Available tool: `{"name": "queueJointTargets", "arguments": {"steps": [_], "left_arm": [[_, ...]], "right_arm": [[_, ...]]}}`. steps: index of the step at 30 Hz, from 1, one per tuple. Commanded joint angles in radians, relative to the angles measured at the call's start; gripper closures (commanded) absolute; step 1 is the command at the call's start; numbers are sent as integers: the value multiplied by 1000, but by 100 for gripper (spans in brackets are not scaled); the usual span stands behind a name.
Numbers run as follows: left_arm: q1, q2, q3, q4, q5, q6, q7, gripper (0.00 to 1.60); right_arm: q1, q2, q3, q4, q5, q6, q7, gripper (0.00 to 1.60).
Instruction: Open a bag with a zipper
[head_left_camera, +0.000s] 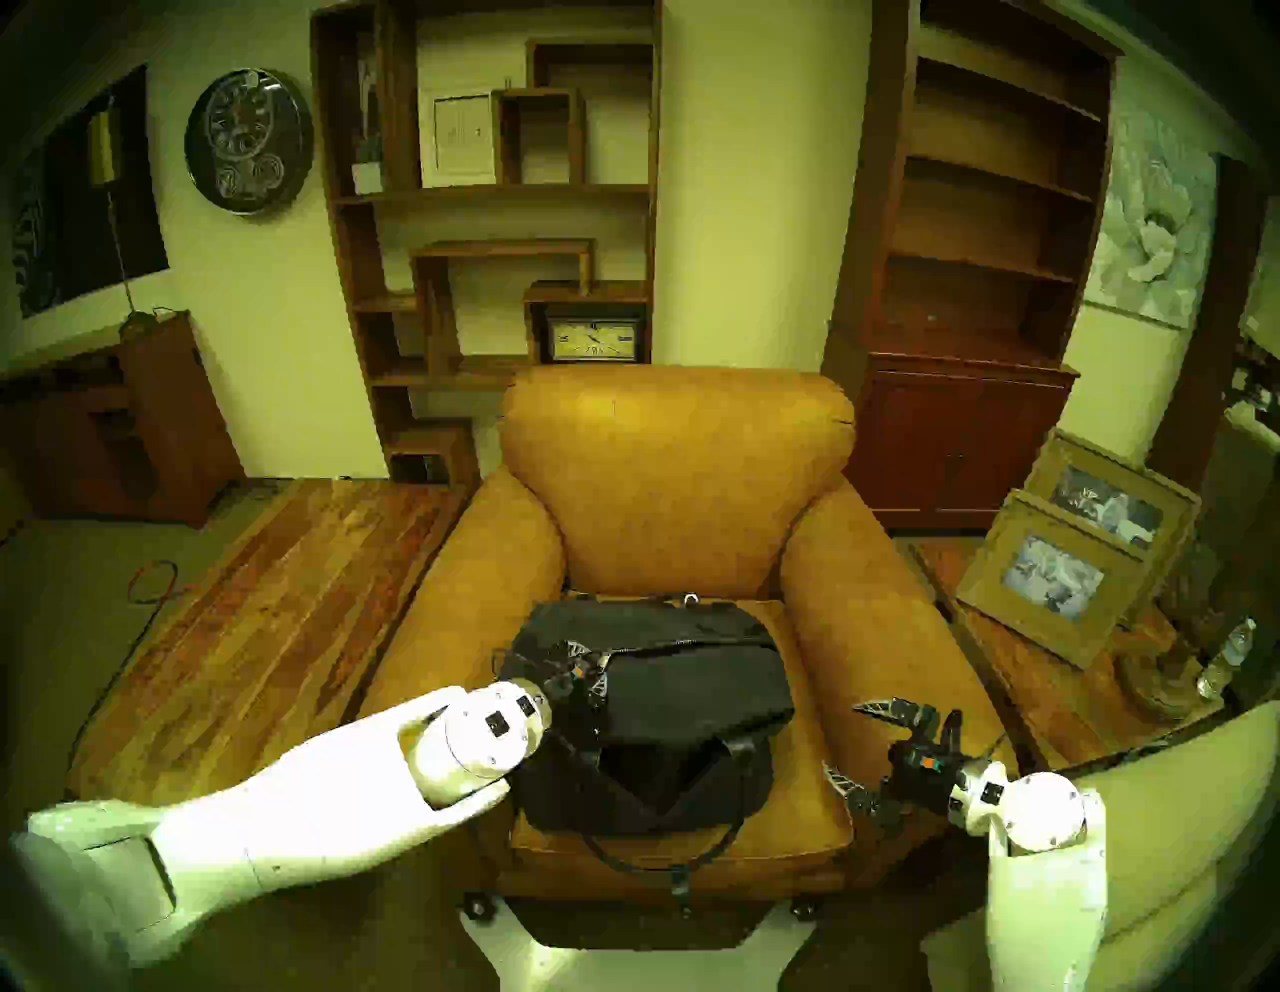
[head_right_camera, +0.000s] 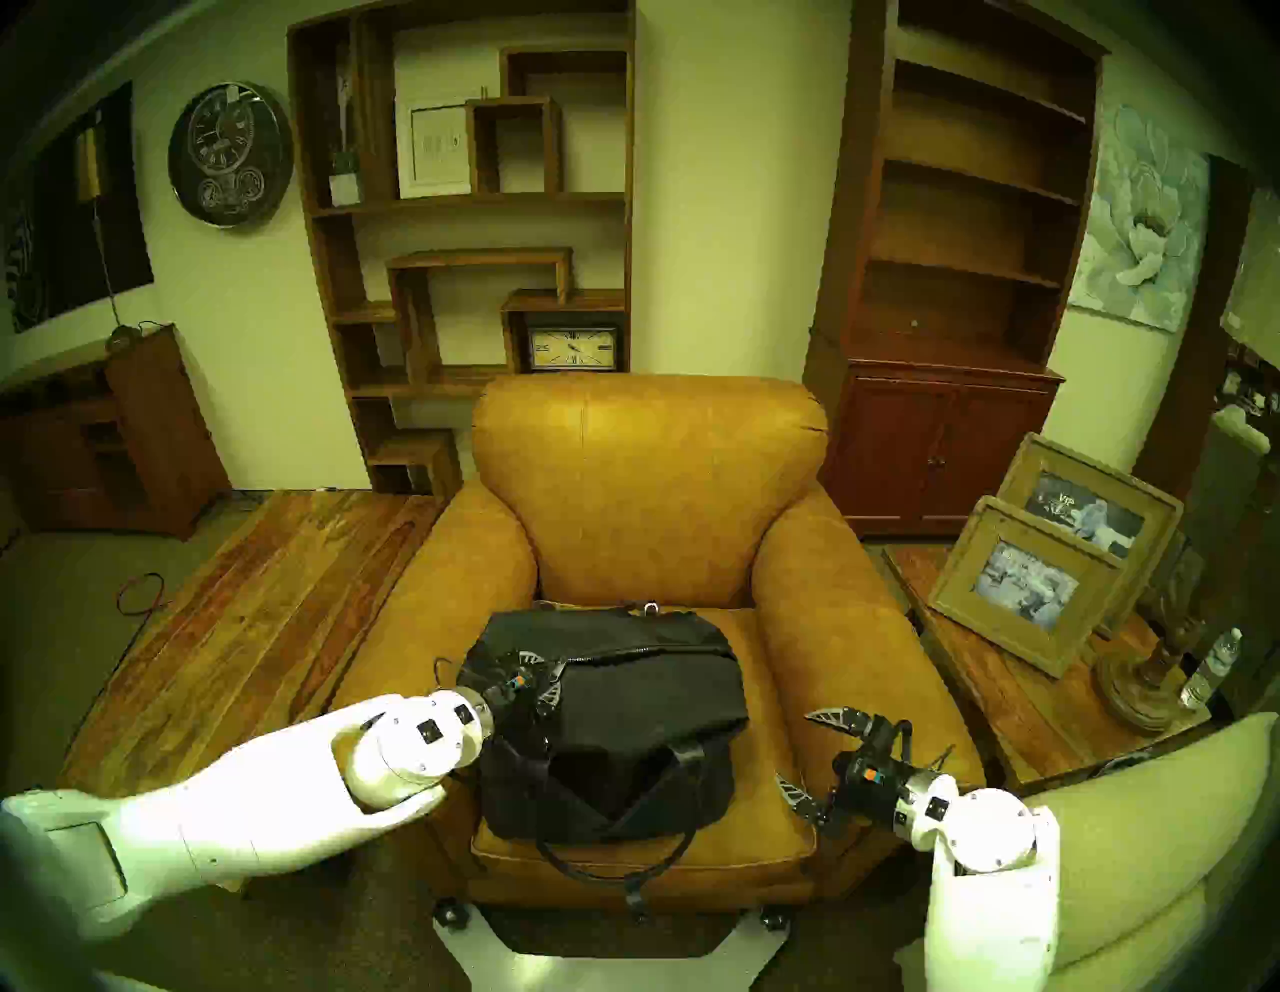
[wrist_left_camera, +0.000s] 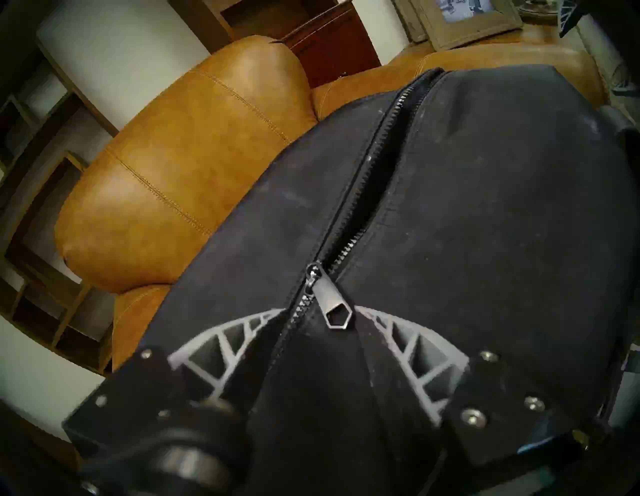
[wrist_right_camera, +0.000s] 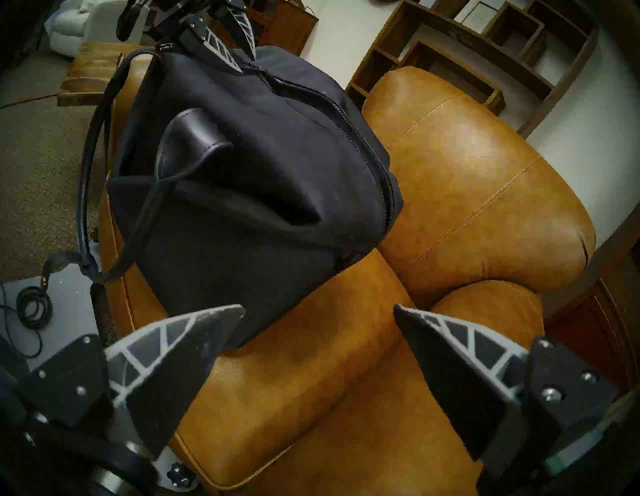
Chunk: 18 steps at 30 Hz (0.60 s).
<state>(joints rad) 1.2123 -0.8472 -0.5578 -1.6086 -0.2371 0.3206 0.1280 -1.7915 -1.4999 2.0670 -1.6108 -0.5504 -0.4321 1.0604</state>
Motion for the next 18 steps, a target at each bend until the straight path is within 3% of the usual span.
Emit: {"name": "queueJointTargets", "arguments": {"steps": [1,15,17,18], "left_arm": [[-21,-13,-2,9,3,-2,-14,80],[-28,-17,-12,18,1,1,-35,87],[-32,-20,-10,26,10,6,-30,91],[-33,-20,-12,28,8,3,-33,101]], "right_arm": [[14,-1,-2,-6,10,1,0,0],[18,3,-3,4,11,0,3,0],[20,4,-4,8,10,-1,1,0],[21,5,-4,11,9,-1,0,0]]}}
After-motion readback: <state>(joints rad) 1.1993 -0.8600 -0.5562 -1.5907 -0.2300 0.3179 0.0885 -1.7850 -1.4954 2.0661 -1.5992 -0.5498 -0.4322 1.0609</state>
